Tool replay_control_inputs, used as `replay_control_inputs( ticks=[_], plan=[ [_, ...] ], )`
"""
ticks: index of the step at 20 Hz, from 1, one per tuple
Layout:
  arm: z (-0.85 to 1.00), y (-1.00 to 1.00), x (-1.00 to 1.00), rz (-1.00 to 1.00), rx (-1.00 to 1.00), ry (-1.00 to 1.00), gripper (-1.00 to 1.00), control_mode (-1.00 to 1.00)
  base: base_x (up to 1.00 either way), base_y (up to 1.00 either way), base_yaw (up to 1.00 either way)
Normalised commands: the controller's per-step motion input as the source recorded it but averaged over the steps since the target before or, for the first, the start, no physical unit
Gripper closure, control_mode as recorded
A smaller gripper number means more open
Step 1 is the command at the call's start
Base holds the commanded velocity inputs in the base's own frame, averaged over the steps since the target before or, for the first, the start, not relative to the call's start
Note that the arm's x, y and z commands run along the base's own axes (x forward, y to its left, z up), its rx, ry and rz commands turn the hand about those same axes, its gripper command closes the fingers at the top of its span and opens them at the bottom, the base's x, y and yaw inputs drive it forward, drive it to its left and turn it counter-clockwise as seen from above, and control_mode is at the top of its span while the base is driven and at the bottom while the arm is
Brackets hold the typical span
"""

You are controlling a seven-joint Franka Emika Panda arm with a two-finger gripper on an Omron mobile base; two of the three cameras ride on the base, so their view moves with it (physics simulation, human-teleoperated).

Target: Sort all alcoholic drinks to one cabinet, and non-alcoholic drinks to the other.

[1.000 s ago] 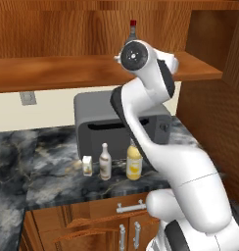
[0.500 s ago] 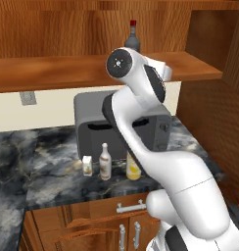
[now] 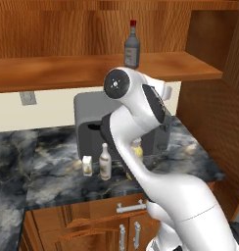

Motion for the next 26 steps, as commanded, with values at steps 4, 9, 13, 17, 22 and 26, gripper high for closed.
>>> replay_control_inputs(
  ticks=[4,9,13,17,22,26],
  plan=[
    [-0.49,0.15,-0.08,0.00,0.00,0.00,-1.00,-1.00,0.00,0.00,0.00],
    [-0.38,0.18,0.00,0.00,0.00,0.00,-1.00,-1.00,0.00,0.00,0.00],
    [-0.24,0.20,-0.03,0.00,0.00,0.00,-1.00,-1.00,0.00,0.00,0.00],
    [-0.23,0.21,-0.08,0.00,0.00,0.00,-1.00,-1.00,0.00,0.00,0.00],
    [-0.25,0.21,-0.08,0.00,0.00,0.00,-1.00,-1.00,0.00,0.00,0.00],
    [-0.26,0.18,-0.09,0.00,0.00,0.00,-1.00,-1.00,0.00,0.00,0.00]
  ],
)
